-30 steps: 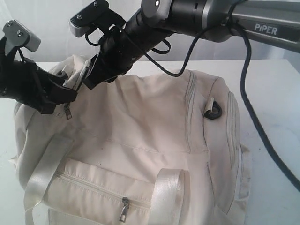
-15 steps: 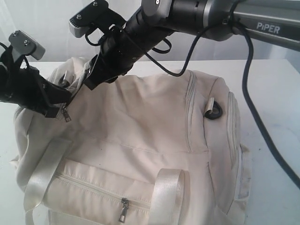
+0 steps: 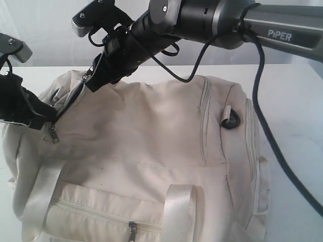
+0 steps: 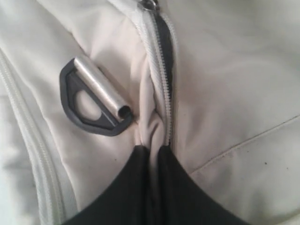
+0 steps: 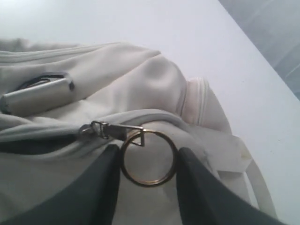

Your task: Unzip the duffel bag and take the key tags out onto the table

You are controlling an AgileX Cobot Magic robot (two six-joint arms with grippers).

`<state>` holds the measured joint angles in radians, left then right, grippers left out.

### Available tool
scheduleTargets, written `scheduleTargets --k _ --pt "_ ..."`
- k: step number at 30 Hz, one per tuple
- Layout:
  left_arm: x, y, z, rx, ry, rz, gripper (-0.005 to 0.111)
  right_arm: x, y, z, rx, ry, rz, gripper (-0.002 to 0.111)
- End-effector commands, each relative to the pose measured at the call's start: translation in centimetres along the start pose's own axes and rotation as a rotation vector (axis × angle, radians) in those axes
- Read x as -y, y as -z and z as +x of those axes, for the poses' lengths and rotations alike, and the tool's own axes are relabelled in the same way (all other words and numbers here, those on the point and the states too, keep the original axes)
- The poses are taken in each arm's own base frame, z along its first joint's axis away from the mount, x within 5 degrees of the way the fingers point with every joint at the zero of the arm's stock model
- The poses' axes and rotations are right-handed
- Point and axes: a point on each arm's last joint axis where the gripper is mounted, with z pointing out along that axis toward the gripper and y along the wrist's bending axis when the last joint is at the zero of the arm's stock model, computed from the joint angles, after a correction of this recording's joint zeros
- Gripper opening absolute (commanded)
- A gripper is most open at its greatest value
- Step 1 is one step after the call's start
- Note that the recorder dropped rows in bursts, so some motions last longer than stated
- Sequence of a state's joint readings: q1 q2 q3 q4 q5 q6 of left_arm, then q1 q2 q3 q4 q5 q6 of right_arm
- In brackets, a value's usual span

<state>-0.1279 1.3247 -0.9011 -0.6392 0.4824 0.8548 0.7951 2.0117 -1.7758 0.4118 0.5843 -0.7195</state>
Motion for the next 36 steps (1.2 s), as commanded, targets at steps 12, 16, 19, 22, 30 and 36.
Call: scheduleTargets --k 12,16,19,22,30,36 --pt "0.9 0.9 1.1 -0.110 0.013 0.031 0.000 4.6 -1.4 1.0 0.140 -0.183 0.203 0.000" --pt "0.9 0.9 1.1 -0.110 0.025 0.031 0.000 6.0 -1.4 2.1 0.116 -0.267 0.214 0.000" --pt "0.9 0.9 1.2 -0.113 0.031 0.029 0.000 7.0 -1.1 2.7 0.099 -0.288 0.223 0.000" --pt "0.8 0.9 1.2 -0.114 0.030 0.028 0.000 7.7 -0.8 3.3 0.076 -0.321 0.221 0.000" --pt "0.8 0.9 1.2 -0.114 0.029 0.022 0.000 8.5 -0.4 4.6 -0.009 -0.353 0.198 0.000" --pt "0.3 0.9 0.6 -0.055 0.067 -0.036 0.000 8.2 -0.5 4.8 -0.032 -0.365 0.175 0.000"
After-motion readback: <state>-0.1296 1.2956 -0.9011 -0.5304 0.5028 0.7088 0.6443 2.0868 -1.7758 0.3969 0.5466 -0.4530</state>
